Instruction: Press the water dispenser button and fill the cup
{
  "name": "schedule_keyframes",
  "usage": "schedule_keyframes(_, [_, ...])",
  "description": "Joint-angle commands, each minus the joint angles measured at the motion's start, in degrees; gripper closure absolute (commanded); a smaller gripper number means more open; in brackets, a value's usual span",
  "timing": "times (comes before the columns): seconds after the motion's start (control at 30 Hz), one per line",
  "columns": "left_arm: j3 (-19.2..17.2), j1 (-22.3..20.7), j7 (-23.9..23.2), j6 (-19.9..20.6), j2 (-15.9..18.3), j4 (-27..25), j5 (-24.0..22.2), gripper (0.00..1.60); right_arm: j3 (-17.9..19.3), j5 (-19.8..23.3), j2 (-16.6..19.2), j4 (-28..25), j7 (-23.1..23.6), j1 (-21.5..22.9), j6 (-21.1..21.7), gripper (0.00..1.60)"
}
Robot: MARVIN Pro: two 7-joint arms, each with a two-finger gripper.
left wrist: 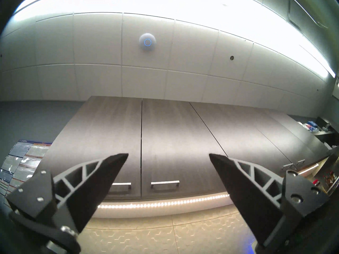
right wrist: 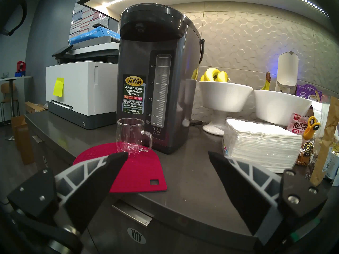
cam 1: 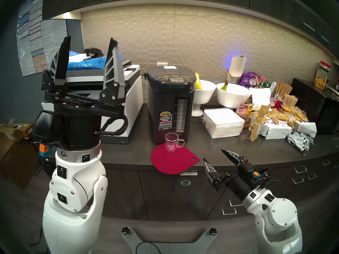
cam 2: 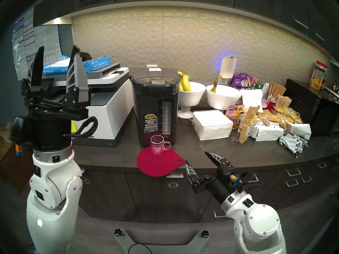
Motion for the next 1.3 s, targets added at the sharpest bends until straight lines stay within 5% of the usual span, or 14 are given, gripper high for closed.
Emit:
schedule_keyframes(0.0, [-8.66,6.65,3.09,-1.66,-0.29,4.17,-2.55,0.00,-0.10,0.04,0.04,-0.59,0.06,0.29,-0.18,0.00])
schedule_keyframes(0.03, [-7.61,5.63,3.46,-1.76,-0.31,4.71,-2.71,0.00,-0.10,0.04,0.04,-0.56,0.06,0.30,-0.18,0.00])
schedule_keyframes(0.13, [-13.69,9.47,4.87,-3.10,0.02,7.52,-4.40,0.00,-0.10,0.06,0.03,-0.46,0.08,0.36,-0.21,0.00])
schedule_keyframes(0.2, [-12.53,8.83,5.50,-3.46,0.23,8.12,-4.78,0.00,-0.11,0.07,0.03,-0.45,0.08,0.37,-0.23,0.00])
schedule_keyframes(0.33, [-17.09,11.64,6.63,-6.15,1.62,9.70,-6.99,0.00,-0.13,0.07,0.04,-0.50,0.11,0.42,-0.27,0.00])
schedule_keyframes(0.6, [-24.35,16.52,6.24,-13.85,5.38,11.11,-12.38,0.00,-0.15,0.06,0.06,-0.70,0.15,0.40,-0.32,0.00])
schedule_keyframes(0.77, [-28.83,19.88,3.89,-17.39,7.56,11.90,-15.57,0.00,-0.15,0.05,0.07,-0.82,0.17,0.36,-0.32,0.00])
schedule_keyframes(1.0, [-33.90,22.50,-1.24,-17.39,12.63,14.47,-22.45,0.00,-0.14,0.02,0.08,-0.98,0.19,0.28,-0.29,0.00])
schedule_keyframes(1.27, [-35.26,23.52,-8.99,-17.39,15.88,17.59,-31.30,0.00,-0.13,-0.01,0.08,-1.10,0.22,0.21,-0.26,0.00])
